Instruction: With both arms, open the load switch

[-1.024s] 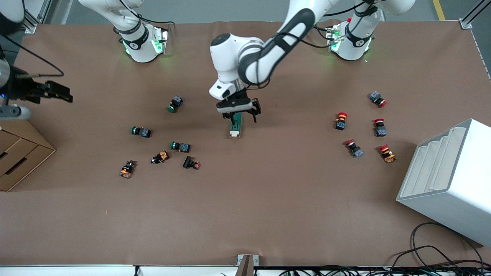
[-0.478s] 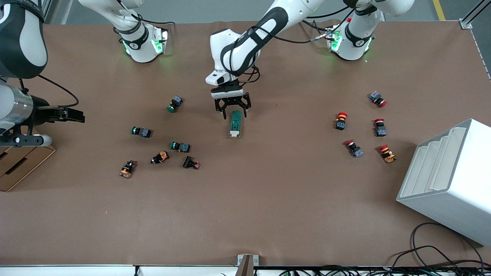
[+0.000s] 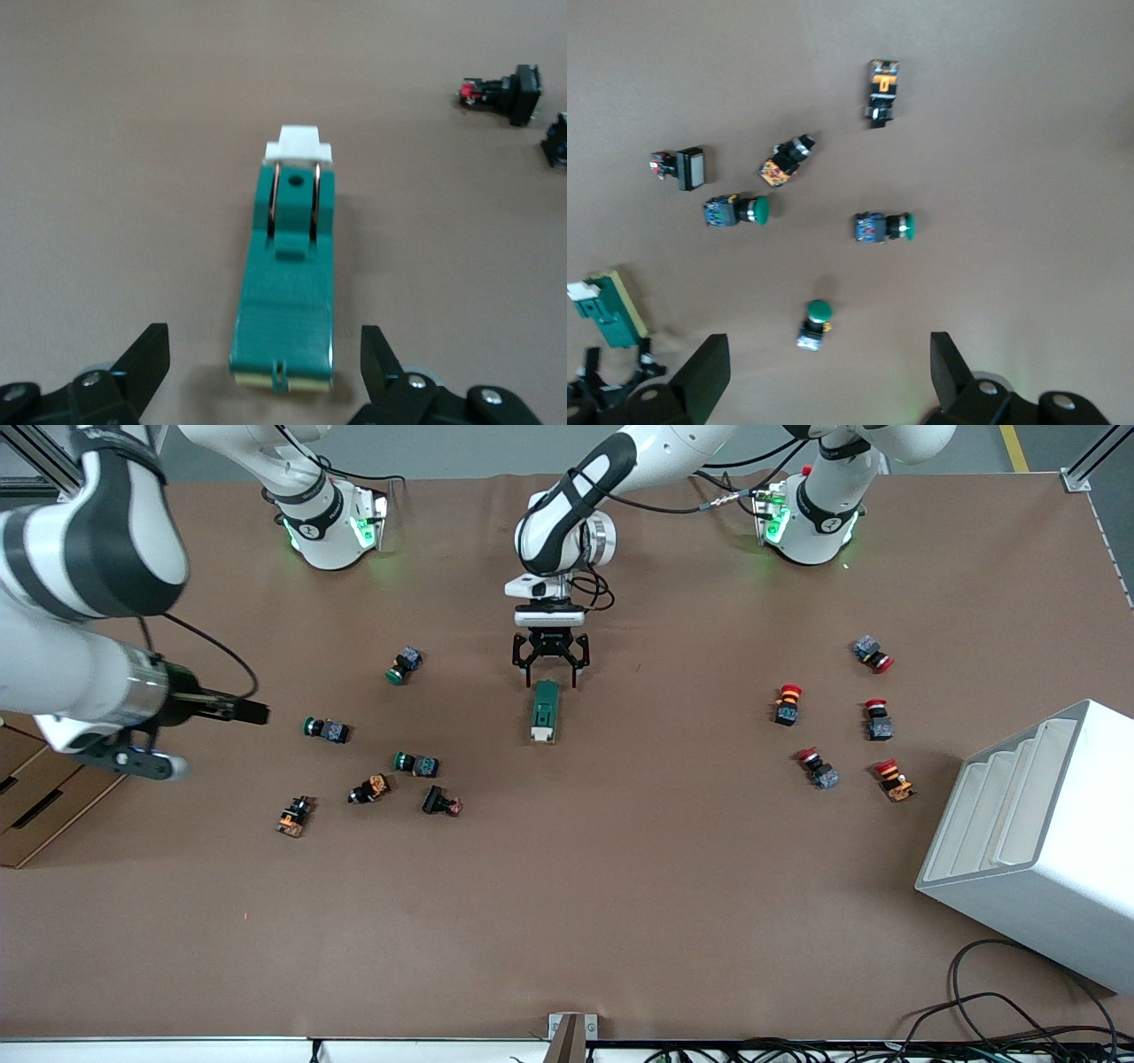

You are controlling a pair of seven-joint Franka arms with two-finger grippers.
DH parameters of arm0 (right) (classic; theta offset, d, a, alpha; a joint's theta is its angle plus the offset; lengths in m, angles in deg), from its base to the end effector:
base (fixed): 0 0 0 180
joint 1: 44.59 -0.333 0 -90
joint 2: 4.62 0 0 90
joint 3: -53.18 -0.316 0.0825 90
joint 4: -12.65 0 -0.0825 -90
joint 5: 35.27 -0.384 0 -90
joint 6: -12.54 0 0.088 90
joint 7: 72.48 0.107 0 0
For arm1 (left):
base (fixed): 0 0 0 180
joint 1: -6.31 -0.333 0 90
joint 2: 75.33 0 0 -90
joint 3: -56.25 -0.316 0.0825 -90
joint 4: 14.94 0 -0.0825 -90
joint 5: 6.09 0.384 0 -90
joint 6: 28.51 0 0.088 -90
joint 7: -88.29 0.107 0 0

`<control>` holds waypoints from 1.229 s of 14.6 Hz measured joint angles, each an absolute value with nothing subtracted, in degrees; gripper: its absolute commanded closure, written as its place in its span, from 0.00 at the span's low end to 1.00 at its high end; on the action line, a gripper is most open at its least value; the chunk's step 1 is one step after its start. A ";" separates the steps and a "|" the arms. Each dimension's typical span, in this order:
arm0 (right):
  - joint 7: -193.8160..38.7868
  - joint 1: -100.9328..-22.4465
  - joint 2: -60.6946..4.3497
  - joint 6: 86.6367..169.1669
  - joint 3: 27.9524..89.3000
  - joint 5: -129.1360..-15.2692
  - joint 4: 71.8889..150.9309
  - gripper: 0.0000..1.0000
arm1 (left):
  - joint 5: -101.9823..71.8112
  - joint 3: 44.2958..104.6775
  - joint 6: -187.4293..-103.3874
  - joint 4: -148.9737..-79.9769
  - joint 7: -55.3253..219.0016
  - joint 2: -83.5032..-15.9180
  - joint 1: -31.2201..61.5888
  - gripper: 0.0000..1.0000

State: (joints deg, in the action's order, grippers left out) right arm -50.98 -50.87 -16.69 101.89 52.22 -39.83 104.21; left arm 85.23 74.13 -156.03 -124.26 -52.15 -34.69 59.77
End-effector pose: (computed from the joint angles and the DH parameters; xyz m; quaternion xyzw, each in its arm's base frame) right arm 0.5926 0.0832 0.4894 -0.9832 0.1275 0.1305 0.0092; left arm 0.2246 -0.5624 0.1241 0.9106 0.0014 0.4125 0.0258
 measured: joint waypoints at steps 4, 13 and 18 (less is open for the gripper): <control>-37.66 -57.64 -18.25 105.22 52.04 -40.48 104.52 0.00 | 86.17 74.12 -155.87 -124.54 -52.70 -34.68 60.94 0.03; 5.30 -71.72 -29.40 113.76 51.91 -43.70 102.98 0.00 | 86.65 74.07 -150.66 -124.71 -51.20 -33.01 62.67 0.02; 25.98 -76.37 -40.49 115.91 51.89 -45.24 94.61 0.00 | 86.67 74.06 -150.00 -123.26 -51.24 -31.62 63.11 0.02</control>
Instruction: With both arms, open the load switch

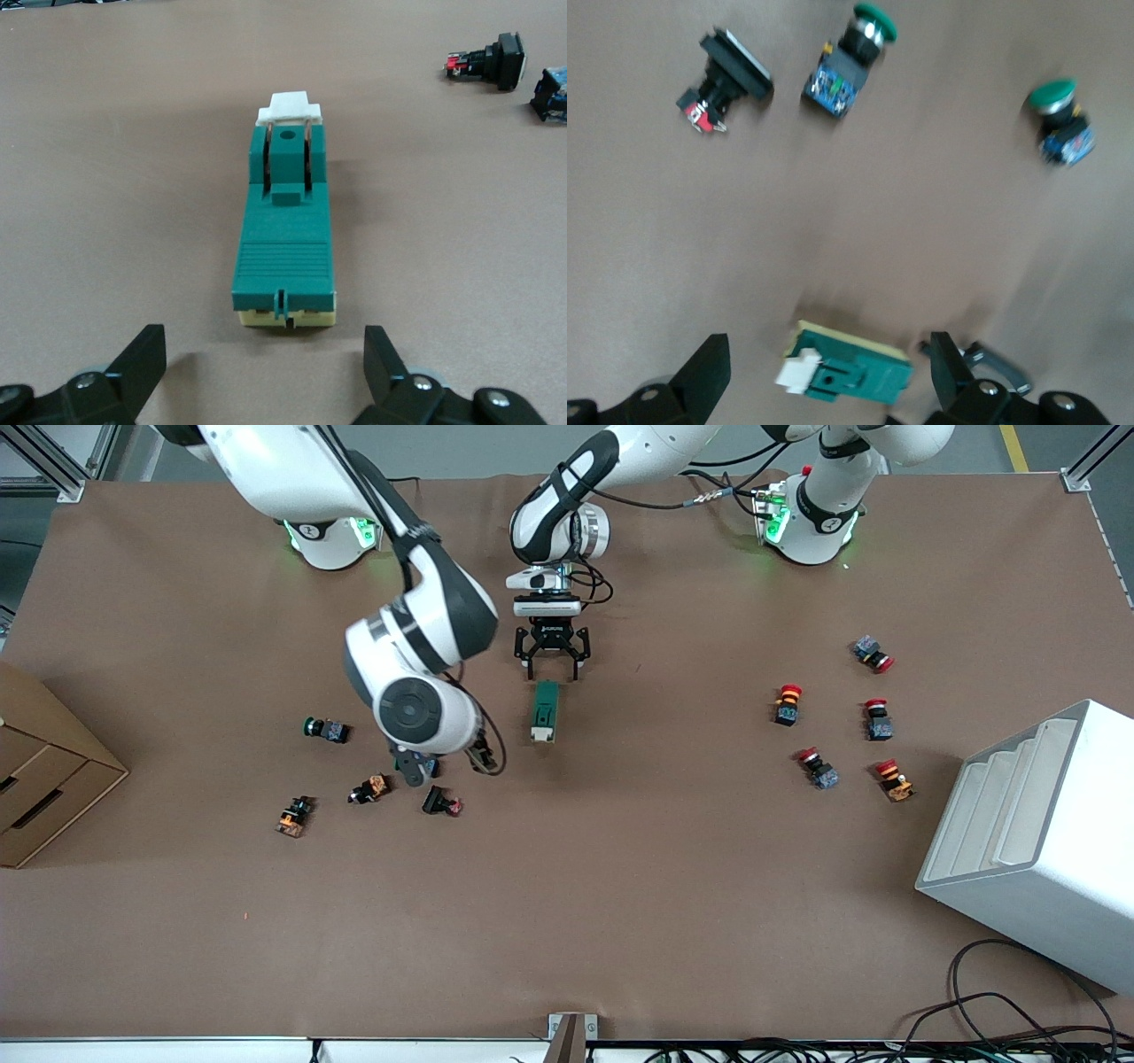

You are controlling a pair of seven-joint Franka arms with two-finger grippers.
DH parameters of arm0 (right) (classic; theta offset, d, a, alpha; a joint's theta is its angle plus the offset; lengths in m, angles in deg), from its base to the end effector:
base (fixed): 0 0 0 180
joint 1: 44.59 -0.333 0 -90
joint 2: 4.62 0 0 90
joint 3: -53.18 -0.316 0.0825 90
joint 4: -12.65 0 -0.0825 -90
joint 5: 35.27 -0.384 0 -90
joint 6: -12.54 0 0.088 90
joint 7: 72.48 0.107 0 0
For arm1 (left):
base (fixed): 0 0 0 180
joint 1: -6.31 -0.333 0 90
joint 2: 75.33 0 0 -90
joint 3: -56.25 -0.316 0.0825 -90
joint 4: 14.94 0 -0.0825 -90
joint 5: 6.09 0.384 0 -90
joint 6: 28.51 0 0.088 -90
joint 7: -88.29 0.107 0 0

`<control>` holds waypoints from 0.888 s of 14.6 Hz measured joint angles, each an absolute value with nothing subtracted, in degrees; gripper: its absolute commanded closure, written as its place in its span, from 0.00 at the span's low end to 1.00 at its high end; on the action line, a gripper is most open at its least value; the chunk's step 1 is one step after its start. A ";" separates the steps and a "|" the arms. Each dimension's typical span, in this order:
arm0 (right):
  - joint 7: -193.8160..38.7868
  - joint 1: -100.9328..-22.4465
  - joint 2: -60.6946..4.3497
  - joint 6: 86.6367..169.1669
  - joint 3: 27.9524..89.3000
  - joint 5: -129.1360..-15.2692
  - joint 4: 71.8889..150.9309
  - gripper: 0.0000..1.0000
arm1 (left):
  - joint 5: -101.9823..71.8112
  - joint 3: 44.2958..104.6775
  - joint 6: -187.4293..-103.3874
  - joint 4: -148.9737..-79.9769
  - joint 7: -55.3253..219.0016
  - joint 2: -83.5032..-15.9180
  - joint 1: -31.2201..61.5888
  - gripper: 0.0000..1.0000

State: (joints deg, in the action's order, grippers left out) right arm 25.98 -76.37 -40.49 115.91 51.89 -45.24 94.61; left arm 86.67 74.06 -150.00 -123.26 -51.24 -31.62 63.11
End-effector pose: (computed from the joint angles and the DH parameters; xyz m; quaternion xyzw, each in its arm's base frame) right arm 0.5711 0.3860 0.3102 0.8140 -0.5603 -0.1318 0.0781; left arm 0.2025 -0.5649 0.0996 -0.8954 0.0309 -0.4442 0.0045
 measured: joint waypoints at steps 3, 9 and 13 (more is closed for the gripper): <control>34.14 -79.58 -45.48 120.48 51.86 -45.29 91.99 0.00 | 87.81 74.04 -150.00 -122.57 -51.24 -31.16 63.15 0.02; 38.87 -82.32 -49.76 122.68 51.89 -45.29 91.20 0.00 | 88.25 74.03 -149.98 -122.25 -51.26 -30.76 63.18 0.01; 38.90 -82.47 -51.29 122.64 51.89 -47.99 91.19 0.00 | 88.25 74.03 -149.92 -122.25 -51.26 -30.75 63.21 0.01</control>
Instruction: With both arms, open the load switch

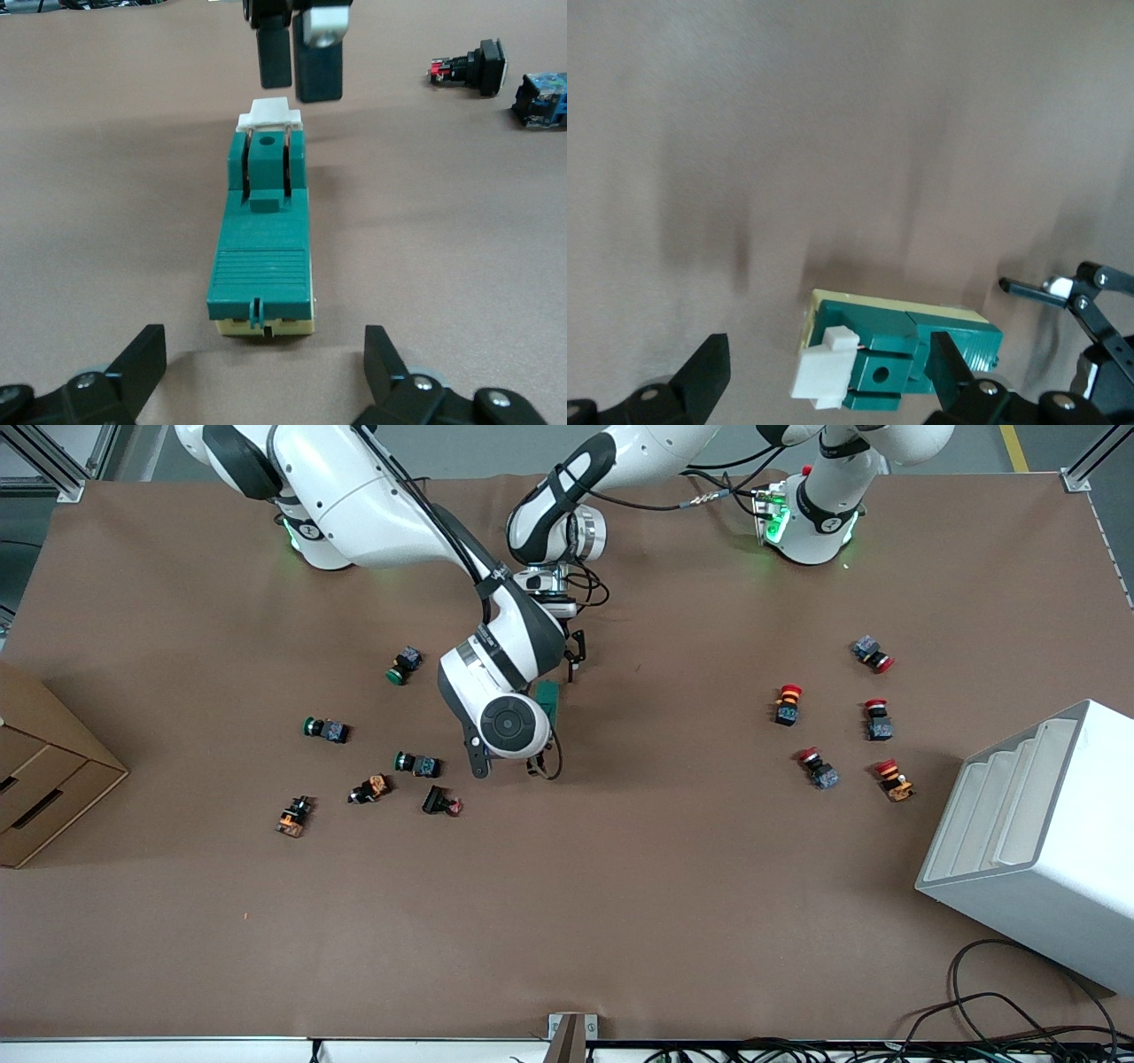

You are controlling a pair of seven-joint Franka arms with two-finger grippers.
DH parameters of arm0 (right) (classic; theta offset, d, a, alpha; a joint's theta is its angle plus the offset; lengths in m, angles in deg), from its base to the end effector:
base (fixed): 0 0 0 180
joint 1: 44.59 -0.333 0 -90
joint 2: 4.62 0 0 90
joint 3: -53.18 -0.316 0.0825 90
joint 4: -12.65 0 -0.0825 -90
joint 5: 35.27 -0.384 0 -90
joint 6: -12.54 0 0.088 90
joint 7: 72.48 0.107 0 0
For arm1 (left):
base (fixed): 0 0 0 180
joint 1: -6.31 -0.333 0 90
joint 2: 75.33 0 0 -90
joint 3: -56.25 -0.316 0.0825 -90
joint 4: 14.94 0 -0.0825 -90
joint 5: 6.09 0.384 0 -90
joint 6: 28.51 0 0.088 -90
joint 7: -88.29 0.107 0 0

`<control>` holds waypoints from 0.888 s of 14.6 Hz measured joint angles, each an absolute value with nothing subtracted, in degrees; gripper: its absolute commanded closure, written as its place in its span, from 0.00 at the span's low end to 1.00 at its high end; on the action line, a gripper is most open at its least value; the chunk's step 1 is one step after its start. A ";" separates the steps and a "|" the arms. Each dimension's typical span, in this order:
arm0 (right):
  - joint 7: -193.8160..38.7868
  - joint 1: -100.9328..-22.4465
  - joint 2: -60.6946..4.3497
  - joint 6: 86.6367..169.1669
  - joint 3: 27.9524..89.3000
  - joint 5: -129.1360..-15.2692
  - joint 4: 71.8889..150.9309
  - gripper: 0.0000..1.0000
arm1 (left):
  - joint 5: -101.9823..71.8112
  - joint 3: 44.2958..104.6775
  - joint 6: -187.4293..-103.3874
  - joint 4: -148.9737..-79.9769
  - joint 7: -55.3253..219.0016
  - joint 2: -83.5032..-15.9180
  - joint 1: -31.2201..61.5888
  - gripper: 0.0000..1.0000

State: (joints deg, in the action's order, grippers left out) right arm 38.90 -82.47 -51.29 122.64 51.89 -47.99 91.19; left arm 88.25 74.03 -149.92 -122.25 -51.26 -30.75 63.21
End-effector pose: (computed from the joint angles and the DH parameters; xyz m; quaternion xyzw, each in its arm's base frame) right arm 0.5394 0.4556 0.2114 0.7635 -0.6234 -0.1364 0.0992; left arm 0.2041 -0.5693 0.0969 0.8920 -0.0392 0.4504 0.0011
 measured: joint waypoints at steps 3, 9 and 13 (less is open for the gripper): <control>38.90 -82.56 -51.56 121.96 51.84 -48.60 91.17 0.00 | 88.25 74.03 -149.89 -122.25 -51.26 -30.74 63.22 0.01; 38.97 -83.01 -51.55 116.85 51.50 -48.66 90.45 0.00 | 88.25 74.03 -149.87 -122.25 -51.26 -30.73 63.23 0.02; 39.04 -83.11 -51.56 114.28 51.49 -49.32 89.64 0.00 | 88.25 74.03 -149.86 -122.24 -51.26 -30.73 63.23 0.02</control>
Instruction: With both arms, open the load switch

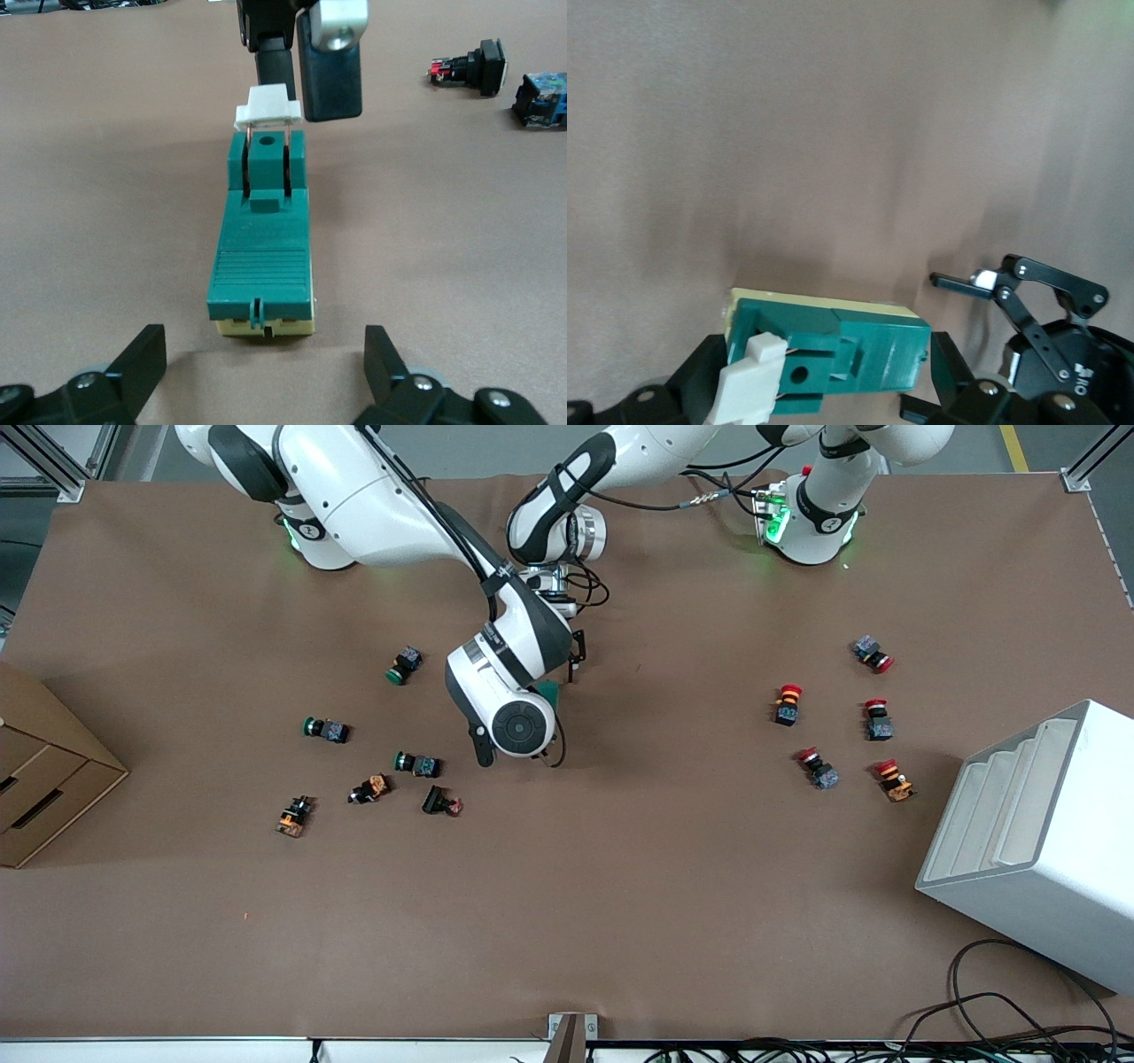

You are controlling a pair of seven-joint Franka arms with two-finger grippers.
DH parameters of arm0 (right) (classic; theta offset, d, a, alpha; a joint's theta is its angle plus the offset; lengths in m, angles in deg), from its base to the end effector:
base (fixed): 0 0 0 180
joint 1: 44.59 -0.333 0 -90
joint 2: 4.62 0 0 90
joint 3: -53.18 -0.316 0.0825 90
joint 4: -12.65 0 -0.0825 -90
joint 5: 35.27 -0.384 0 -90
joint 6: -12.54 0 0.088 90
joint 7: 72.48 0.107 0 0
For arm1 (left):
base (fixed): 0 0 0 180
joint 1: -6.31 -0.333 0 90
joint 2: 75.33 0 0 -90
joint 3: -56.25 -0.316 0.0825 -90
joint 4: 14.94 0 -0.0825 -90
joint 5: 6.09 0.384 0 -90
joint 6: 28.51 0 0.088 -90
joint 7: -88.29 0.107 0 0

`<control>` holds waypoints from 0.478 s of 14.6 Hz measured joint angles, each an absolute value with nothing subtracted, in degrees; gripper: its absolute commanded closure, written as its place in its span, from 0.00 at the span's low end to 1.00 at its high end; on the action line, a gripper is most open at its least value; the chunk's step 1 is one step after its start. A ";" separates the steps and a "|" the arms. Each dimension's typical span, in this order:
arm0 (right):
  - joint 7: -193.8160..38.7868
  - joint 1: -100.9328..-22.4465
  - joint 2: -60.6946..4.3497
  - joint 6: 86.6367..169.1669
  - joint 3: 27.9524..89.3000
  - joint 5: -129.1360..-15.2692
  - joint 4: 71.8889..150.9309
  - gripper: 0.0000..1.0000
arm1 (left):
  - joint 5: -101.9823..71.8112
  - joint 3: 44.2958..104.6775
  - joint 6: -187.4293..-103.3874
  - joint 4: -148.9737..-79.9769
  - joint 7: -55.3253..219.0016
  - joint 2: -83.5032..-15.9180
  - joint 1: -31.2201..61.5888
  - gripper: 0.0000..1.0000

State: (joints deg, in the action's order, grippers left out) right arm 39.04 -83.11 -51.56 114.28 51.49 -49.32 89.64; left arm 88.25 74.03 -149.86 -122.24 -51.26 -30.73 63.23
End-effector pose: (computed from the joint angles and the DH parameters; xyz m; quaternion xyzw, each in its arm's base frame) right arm 0.5194 0.4616 0.2131 0.7611 -0.6074 -0.1669 0.1547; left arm 0.2040 -0.5693 0.0968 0.8918 -0.0393 0.4507 0.0009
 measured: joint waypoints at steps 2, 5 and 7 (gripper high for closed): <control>39.03 -83.27 -51.56 111.97 51.44 -49.80 88.89 0.00 | 88.25 74.03 -149.86 -122.24 -51.26 -30.73 63.23 0.02; 39.03 -83.41 -51.55 109.84 51.40 -49.89 87.79 0.00 | 88.25 74.03 -149.86 -122.24 -51.26 -30.73 63.23 0.02; 38.97 -83.40 -51.56 109.05 51.34 -49.93 87.46 0.00 | 88.25 74.03 -149.86 -122.24 -51.26 -30.73 63.23 0.02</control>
State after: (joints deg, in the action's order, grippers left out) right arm 38.97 -83.40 -51.56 109.05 51.34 -49.93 87.46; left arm 88.25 74.03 -149.86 -122.24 -51.26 -30.73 63.23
